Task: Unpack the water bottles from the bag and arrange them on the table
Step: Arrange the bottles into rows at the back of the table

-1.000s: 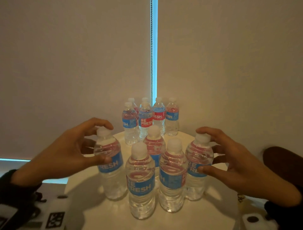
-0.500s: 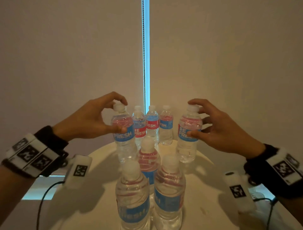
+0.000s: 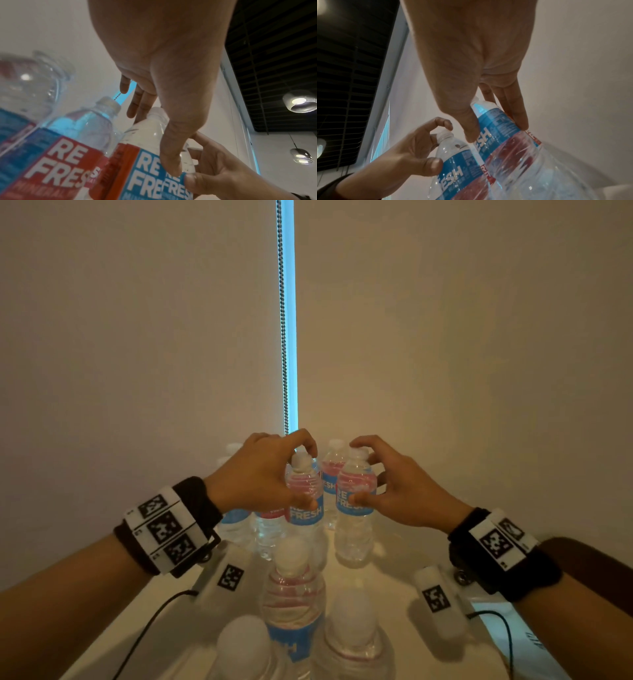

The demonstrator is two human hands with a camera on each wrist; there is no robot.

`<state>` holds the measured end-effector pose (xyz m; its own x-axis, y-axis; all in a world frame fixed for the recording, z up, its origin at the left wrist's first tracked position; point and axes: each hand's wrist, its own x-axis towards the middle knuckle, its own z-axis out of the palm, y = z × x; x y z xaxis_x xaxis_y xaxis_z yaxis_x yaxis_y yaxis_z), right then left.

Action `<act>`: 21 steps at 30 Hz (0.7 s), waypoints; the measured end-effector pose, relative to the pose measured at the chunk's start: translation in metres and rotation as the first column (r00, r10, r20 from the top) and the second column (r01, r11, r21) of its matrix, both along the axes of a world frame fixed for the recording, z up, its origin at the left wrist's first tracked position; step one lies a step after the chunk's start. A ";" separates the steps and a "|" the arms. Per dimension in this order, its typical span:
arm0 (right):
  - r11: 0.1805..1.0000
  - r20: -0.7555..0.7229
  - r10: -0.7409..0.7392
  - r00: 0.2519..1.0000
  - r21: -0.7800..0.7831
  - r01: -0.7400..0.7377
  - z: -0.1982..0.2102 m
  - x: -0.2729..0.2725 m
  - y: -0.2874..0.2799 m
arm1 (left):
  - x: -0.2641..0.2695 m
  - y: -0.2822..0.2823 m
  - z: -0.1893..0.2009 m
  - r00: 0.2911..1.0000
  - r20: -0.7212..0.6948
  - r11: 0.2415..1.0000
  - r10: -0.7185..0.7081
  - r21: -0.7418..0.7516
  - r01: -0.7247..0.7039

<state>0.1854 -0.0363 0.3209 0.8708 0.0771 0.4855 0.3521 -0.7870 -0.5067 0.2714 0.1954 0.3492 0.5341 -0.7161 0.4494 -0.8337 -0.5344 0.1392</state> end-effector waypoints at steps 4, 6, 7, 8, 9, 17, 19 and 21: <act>1.000 -0.018 0.003 1.000 0.003 -0.003 -0.006 0.014 0.001 | 0.009 -0.017 -0.009 0.998 0.007 0.998 0.062 0.012 -0.062; 1.000 -0.029 0.008 1.000 0.004 -0.008 -0.008 0.019 0.000 | 0.010 -0.023 -0.011 0.996 0.008 0.995 0.089 0.033 -0.089; 1.000 -0.033 0.015 0.999 0.007 -0.015 -0.010 0.021 0.000 | 0.011 -0.025 -0.012 0.995 0.010 0.994 0.103 0.041 -0.103; 1.000 -0.034 0.023 0.999 0.011 -0.023 -0.011 0.023 0.000 | 0.012 -0.027 -0.013 0.993 0.014 0.992 0.117 0.045 -0.118; 1.000 -0.031 0.027 0.999 0.012 -0.026 -0.012 0.025 -0.001 | 0.013 -0.029 -0.012 0.991 0.018 0.990 0.130 0.046 -0.131; 1.000 -0.016 0.028 0.999 0.012 -0.028 -0.016 0.039 0.000 | 0.021 -0.029 -0.011 0.986 -0.019 0.986 0.163 0.046 -0.162; 1.000 -0.022 0.023 1.000 0.016 -0.022 -0.016 0.040 -0.001 | 0.020 -0.029 -0.010 0.986 -0.018 0.985 0.166 0.048 -0.165; 0.999 -0.027 0.021 0.999 0.025 -0.021 -0.017 0.041 -0.002 | 0.020 -0.030 -0.010 0.984 -0.022 0.983 0.176 0.053 -0.175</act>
